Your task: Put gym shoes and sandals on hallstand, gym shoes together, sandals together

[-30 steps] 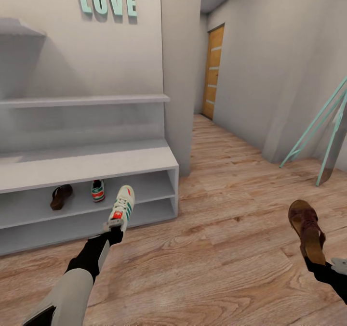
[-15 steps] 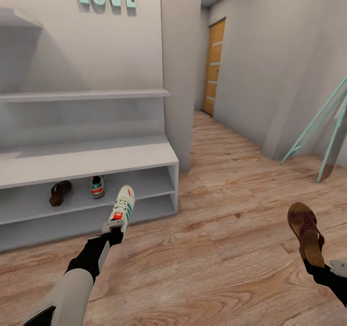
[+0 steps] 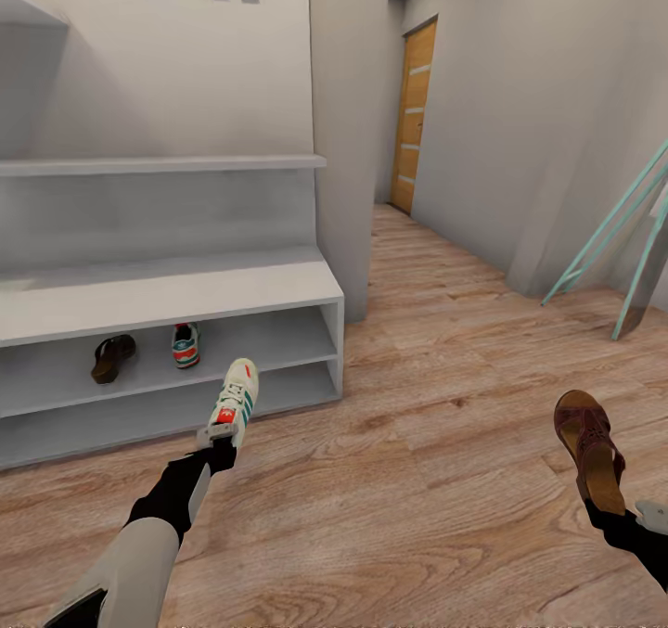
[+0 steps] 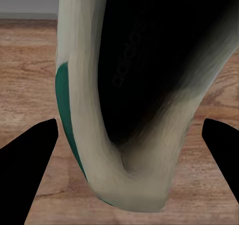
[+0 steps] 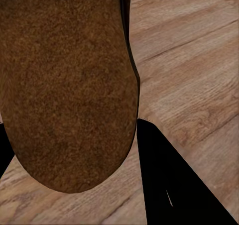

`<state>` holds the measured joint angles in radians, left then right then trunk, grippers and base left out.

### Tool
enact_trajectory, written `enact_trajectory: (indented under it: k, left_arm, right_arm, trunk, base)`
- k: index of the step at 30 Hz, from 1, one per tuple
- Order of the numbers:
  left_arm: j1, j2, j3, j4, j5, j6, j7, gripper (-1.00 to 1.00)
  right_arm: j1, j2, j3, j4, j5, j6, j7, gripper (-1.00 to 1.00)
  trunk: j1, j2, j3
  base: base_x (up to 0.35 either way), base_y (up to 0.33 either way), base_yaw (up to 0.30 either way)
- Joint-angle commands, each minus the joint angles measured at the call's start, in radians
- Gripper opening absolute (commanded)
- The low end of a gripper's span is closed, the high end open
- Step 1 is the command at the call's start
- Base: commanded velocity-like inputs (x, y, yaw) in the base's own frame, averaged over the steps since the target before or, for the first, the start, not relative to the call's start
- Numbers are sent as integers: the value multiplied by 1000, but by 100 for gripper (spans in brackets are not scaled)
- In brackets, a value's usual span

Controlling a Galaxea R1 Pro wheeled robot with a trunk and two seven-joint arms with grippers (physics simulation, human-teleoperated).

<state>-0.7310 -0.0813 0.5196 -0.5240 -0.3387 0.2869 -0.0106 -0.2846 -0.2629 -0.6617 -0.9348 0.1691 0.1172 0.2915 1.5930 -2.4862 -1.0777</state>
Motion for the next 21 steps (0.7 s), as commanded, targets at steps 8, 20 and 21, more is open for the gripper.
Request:
enact_trajectory:
  k: [8,20,21]
  left_arm:
    - [1,14,6,-1,-4,-44,-1,-100]
    - [-6,17,2,-1,-11,-63,-3,-100]
    - [-6,17,-1,0,-12,-63,-3,-100]
  right_arm:
    - [-1,1,-4,2,7,3,8,-100]
    - [8,40,-5,15,10,-4,9,-100]
    - [8,45,-5,16,9,-5,9,-100]
  trunk:
    - [9,-15,-35]
    - [9,-15,-36]
    - [9,-15,-36]
  base:
    - [0,0,0]
    - [0,0,0]
    - [0,0,0]
